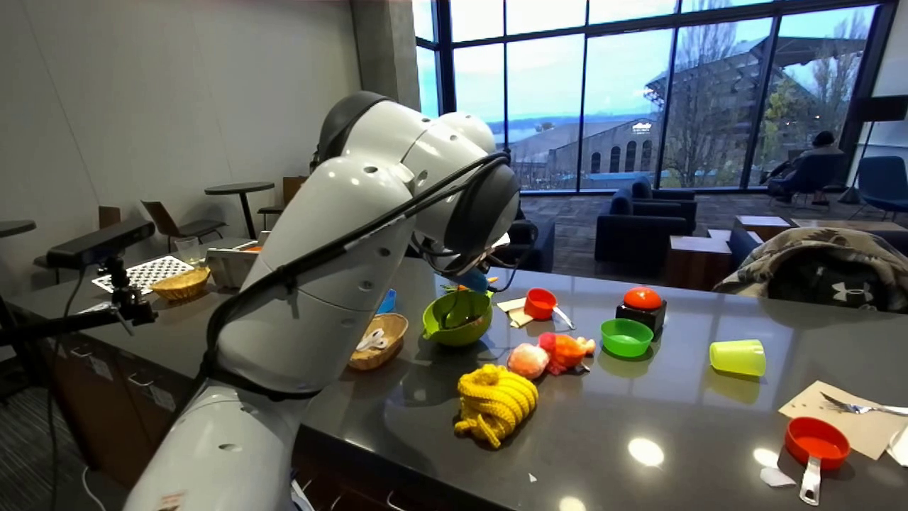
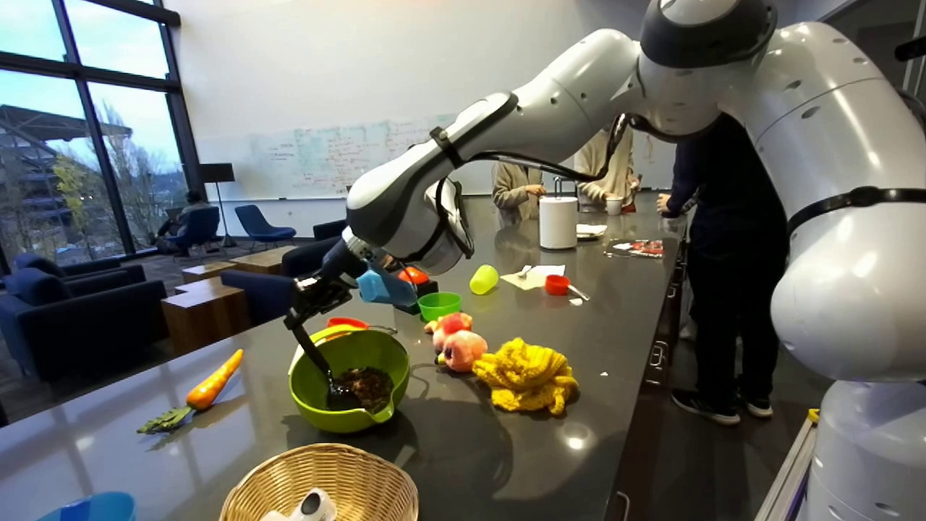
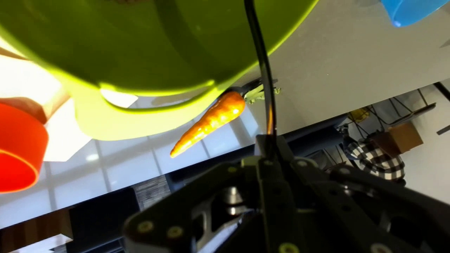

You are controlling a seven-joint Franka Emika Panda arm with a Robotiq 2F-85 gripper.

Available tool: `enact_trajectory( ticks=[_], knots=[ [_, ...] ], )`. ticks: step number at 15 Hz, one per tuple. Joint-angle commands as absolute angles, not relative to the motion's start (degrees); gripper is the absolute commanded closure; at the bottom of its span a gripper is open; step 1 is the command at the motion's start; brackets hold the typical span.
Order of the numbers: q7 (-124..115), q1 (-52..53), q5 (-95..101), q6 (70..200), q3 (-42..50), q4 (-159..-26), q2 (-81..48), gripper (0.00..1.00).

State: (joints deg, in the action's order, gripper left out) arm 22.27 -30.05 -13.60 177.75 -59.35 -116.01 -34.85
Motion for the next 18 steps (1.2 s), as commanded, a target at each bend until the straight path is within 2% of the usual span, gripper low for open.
enact_trajectory(
  ticks=[1, 12, 18],
  knots=[
    [22.6, -29.8, -13.4, 177.3, -59.7, -116.9, -34.8, 0.99],
    [23.3, -25.7, -11.7, 173.0, -56.3, -109.6, -36.1, 0.99],
    [28.4, -27.2, -10.8, 168.5, -57.7, -107.3, -38.5, 0.99]
  ],
)
